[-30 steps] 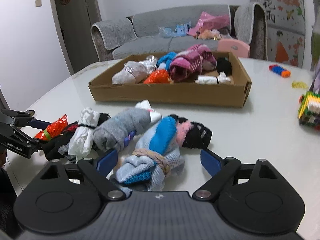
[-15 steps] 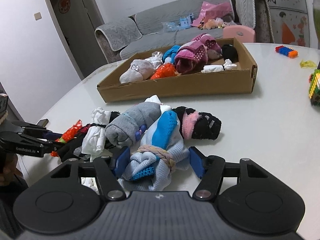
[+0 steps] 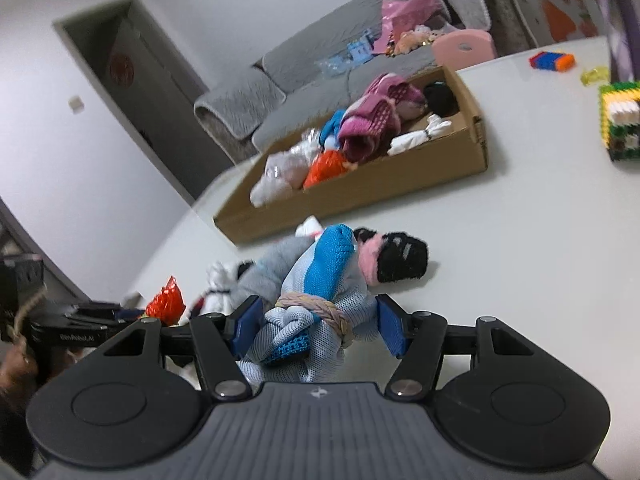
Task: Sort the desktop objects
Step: 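Grasp the blue-and-white sock bundle with the right tool, then lower the orange bag and blue sock bundle into the tray and open both tools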
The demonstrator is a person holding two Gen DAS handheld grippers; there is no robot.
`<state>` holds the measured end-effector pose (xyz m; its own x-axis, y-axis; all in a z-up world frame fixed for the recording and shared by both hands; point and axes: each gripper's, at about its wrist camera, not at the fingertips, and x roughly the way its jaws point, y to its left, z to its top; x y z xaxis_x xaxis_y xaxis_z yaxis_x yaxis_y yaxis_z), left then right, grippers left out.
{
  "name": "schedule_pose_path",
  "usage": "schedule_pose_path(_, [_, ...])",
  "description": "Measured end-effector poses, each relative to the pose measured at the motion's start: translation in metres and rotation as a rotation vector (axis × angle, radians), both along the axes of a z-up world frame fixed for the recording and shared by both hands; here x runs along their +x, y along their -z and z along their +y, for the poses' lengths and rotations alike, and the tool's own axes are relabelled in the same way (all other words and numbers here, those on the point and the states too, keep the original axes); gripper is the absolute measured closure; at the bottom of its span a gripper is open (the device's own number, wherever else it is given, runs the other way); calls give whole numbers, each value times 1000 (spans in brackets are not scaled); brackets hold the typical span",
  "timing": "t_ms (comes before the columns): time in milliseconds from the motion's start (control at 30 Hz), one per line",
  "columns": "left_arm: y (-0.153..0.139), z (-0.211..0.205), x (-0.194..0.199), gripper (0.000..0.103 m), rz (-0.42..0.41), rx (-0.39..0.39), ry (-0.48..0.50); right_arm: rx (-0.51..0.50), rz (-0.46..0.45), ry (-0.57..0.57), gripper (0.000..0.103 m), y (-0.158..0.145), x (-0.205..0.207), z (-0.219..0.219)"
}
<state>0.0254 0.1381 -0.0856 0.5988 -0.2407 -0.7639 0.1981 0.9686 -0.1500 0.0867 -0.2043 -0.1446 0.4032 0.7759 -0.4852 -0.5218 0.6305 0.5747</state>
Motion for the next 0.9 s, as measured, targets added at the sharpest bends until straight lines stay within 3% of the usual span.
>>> schedule_pose_path(267, [-48,12,19,63,-41,-38,5,153,35,51,45,-38,12,-37])
schedule_pose_path(500, [-88,18,54,63,-73,-81,-9,244,12,93,45,-76,39,-48])
schedule_pose_path(733, [-122,8,99,63,-103,-96,-1,267,-7,131,45,-96,83,-42])
schedule_pose_path(900, [-126,-5,126,63,-103,-86,25,247,4,132,45,-100,114,-33])
